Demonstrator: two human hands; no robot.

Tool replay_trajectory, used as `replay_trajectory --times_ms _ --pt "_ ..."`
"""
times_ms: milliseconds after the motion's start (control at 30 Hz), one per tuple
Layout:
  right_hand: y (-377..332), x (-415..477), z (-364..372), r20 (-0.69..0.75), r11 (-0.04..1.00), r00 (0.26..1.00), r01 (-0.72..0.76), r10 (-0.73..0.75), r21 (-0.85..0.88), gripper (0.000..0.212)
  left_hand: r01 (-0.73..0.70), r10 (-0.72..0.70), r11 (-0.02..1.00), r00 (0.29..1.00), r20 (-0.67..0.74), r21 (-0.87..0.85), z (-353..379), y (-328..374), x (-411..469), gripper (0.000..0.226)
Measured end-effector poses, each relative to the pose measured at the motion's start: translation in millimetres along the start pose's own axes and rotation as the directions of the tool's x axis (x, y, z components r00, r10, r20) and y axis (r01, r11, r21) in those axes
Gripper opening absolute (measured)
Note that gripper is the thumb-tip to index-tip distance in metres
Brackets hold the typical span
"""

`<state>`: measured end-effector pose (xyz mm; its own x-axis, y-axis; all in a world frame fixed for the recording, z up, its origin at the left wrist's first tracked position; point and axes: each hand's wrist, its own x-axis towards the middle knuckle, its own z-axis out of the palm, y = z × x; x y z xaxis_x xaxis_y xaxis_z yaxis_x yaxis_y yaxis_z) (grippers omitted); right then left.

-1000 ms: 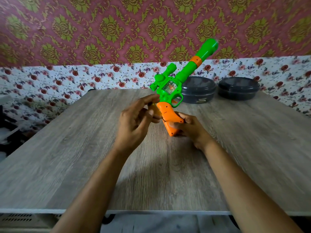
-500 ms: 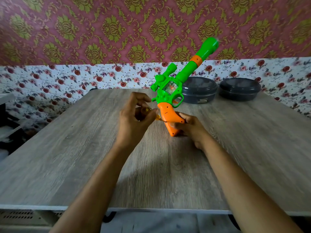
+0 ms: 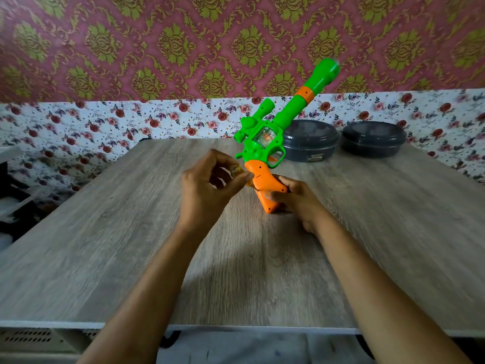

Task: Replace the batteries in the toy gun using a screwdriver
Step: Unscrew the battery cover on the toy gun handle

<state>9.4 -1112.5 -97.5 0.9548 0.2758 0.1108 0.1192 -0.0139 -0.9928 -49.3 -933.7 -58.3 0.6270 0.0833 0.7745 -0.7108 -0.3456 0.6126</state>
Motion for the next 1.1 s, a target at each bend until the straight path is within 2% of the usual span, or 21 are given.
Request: replay_trajectory --times_ms 100,300,400,567,633,767,900,1000,1100 --pt "0.3 1.0 0.1 -0.004 1.000 1.000 -0.001 0.001 -0.012 0.049 -0.017 0.018 0.999 0.999 -0.038 0.027 0.8 -0.2 -0.4 0.028" --pt "-0.5 -0.7 0.4 0.006 1.000 1.000 0.006 -0.006 0.007 0.049 -0.020 0.020 1.000 1.000 0.017 -0.016 1.8 4.2 -1.3 0.024" --pt "-1.5 -0.9 0.4 -0.005 1.000 1.000 0.001 -0.001 -0.001 0.046 -0.008 0.007 1.000 0.996 0.089 0.015 0.9 5.4 -0.2 0.018" --pt "-1.4 -0.8 -0.9 0.003 1.000 1.000 -0.004 0.004 -0.011 0.047 -0.010 0.014 1.000 0.963 0.270 -0.015 0.6 5.4 -2.0 0.021" --pt "-1.2 -0.7 -1.4 0.003 1.000 1.000 -0.008 0.008 -0.009 0.050 -0.023 0.022 1.000 0.967 0.253 0.004 1.4 3.8 -1.6 0.021" --pt "-1.4 -0.9 0.0 0.015 1.000 1.000 -0.012 0.012 0.011 0.060 -0.016 0.008 0.998 0.992 0.126 0.061 0.2 2.6 -0.5 0.020" --pt "-0.6 -0.2 0.2 0.000 1.000 1.000 -0.012 0.012 0.014 0.048 0.005 -0.008 0.999 0.998 0.061 0.051 1.6 2.6 -1.6 0.031" --pt "-0.6 0.2 0.0 -0.002 1.000 1.000 -0.010 0.010 0.011 0.048 0.009 -0.011 0.998 0.999 0.031 0.062 2.6 3.9 -2.0 0.045" --pt "0.4 1.1 -0.2 -0.018 1.000 0.999 -0.026 0.026 0.014 0.051 -0.043 0.040 0.996 0.998 0.046 0.077 1.7 2.5 0.4 0.037"
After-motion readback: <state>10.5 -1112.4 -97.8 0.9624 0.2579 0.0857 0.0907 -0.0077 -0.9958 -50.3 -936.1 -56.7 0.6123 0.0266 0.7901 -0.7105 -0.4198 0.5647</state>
